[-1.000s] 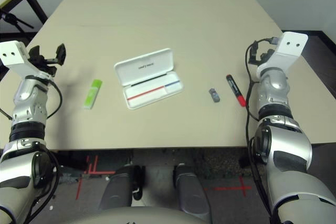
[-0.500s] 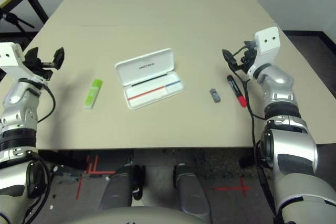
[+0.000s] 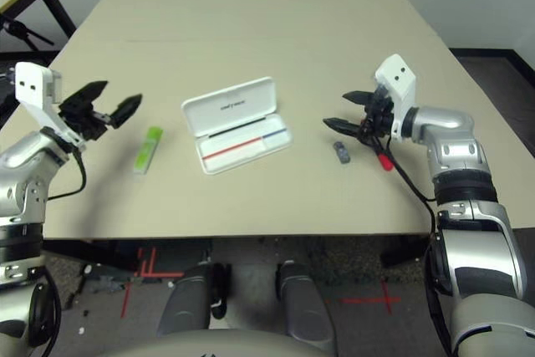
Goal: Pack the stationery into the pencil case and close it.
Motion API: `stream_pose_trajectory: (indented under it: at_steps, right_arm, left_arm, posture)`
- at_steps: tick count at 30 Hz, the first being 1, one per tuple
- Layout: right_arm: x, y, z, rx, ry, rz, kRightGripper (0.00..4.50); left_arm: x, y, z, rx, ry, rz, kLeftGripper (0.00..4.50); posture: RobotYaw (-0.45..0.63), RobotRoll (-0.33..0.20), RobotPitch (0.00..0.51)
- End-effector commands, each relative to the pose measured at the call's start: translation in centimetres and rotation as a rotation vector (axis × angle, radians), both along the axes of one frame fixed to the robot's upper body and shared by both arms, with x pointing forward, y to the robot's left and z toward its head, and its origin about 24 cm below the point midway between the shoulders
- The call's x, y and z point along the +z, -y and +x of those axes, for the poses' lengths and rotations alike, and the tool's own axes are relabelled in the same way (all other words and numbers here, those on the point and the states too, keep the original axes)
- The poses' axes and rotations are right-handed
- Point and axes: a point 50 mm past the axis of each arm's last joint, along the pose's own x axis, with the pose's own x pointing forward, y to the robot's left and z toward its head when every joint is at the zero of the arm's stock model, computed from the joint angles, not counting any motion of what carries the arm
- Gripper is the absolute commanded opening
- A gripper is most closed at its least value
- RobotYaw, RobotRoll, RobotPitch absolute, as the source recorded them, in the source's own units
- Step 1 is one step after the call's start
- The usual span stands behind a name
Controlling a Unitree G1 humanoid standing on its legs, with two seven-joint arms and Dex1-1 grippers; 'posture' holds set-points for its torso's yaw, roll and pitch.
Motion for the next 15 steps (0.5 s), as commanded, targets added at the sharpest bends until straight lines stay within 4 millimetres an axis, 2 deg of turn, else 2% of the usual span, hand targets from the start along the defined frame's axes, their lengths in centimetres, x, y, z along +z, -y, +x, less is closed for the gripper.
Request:
stream_pose_trajectory:
  at_steps: [1,7,15]
  right_arm:
    - [0.0,-0.1,-0.2,0.018,-0.017,-0.024,4.50]
    - [-0.2,-0.4,-0.3,0.036,-0.036,-0.031,4.50]
    - [-0.4,-0.4,-0.5,0.056,-0.062,-0.057,4.50]
  left_arm:
    - [-0.1,1.8,-1.3,-0.156,-0.083,0.044,4.45]
    - [0.6,4.6,-3.3,-0.382,-0.191,0.098,4.45]
    - [-1.2,8.7,-2.8,-0.520,-0.272,0.202,4.45]
  posture:
    - [0.05,0.000,0.120]
    - [0.05,0.000,0.117]
    - [0.05,0.000,0.118]
